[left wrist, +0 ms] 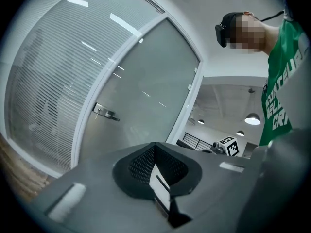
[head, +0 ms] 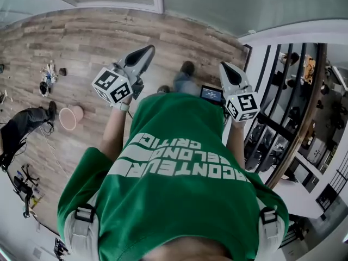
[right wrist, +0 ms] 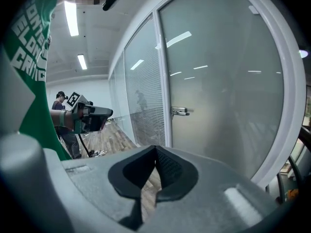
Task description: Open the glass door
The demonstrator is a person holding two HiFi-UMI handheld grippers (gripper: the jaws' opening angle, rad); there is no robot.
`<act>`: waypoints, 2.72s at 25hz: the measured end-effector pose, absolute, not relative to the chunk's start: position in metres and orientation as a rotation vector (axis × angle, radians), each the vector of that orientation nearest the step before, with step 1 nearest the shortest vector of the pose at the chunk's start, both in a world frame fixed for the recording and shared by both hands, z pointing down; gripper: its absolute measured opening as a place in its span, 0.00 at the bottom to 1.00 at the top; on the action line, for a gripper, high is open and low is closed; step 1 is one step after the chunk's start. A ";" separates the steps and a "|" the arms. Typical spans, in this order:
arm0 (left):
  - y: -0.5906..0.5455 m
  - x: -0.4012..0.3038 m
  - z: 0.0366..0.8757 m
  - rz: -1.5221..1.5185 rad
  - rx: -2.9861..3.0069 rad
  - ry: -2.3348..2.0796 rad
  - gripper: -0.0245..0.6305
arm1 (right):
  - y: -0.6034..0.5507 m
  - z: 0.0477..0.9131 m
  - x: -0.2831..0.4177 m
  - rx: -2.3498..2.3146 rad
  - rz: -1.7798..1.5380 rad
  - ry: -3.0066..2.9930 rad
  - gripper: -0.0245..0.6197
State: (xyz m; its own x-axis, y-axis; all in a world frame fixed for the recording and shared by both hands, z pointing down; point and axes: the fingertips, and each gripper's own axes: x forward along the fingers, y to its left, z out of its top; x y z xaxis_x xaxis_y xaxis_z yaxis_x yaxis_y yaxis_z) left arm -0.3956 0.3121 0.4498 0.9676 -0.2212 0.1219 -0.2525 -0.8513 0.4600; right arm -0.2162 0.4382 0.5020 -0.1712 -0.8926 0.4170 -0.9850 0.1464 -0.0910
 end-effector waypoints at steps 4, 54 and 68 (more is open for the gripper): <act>0.293 -0.357 0.448 0.133 2.664 -0.309 0.06 | 0.428 0.506 -0.176 1.895 0.535 -2.133 0.03; 0.152 -0.261 0.442 0.011 2.789 -0.562 0.06 | 0.227 0.491 -0.040 1.823 0.555 -2.283 0.03; 0.078 -0.230 0.450 -0.032 2.692 -0.451 0.06 | 0.117 0.484 -0.078 1.555 0.401 -2.286 0.10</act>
